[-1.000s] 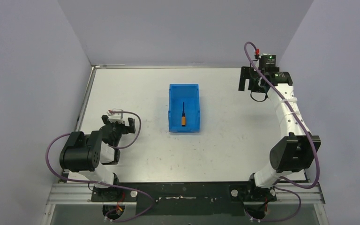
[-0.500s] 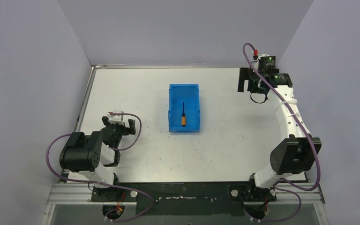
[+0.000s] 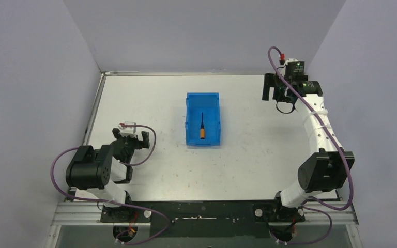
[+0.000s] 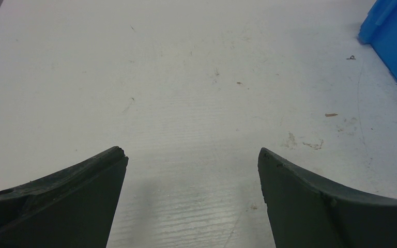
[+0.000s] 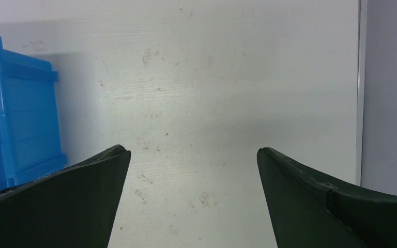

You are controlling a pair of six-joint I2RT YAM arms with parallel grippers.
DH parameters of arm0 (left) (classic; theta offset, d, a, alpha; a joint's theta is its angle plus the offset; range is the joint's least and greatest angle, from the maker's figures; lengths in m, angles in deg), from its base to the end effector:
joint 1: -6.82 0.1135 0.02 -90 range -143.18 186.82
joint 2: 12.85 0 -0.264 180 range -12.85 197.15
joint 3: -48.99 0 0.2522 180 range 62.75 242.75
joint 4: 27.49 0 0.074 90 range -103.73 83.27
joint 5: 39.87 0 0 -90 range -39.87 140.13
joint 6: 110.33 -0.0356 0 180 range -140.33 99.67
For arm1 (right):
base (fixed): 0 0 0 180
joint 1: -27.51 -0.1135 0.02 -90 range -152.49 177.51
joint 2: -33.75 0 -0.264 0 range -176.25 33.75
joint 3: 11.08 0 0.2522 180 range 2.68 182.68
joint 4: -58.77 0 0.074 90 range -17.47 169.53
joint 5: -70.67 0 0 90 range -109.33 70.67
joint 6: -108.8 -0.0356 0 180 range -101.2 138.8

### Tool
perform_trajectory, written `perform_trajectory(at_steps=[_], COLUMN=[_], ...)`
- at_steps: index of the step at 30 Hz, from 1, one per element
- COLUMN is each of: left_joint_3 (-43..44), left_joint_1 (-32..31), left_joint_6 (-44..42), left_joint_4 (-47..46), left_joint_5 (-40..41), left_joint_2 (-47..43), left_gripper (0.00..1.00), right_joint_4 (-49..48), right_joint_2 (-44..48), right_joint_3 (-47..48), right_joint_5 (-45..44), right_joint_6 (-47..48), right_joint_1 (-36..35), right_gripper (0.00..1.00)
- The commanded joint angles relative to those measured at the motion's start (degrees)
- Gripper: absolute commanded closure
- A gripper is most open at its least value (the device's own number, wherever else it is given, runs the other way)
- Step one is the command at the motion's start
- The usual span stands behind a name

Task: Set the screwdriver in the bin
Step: Reset both arms

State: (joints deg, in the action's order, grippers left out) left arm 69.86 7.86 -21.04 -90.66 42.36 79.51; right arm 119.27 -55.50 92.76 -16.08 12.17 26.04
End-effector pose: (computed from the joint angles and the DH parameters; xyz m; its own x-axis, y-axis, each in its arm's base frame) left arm 0.2191 -0.0008 0.1223 -0.1432 0.0097 -0.9896 0.1176 0.9930 -0.0073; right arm 0.3367 0.0107 0.3623 -0.7207 0.0968 -0.6864 0.0183 0.9925 0.1208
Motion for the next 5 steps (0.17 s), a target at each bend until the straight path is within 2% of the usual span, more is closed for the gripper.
perform_trajectory(at_steps=[1, 5], left_joint_3=[1.1, 1.3], left_joint_1=[-0.3, -0.3], left_joint_6=[-0.6, -0.6], left_joint_4=[-1.9, -1.5], left_joint_5=[-0.2, -0.2], left_joint_2=[-1.3, -1.4], left_gripper=[0.03, 0.03], right_joint_4=[-1.8, -1.9], right_joint_2=[2.3, 2.3], right_joint_3=[0.8, 0.8], right_joint_5=[-0.5, -0.6], right_joint_6=[-0.1, 0.0], right_joint_1=[0.6, 0.5], right_gripper=[0.0, 0.0])
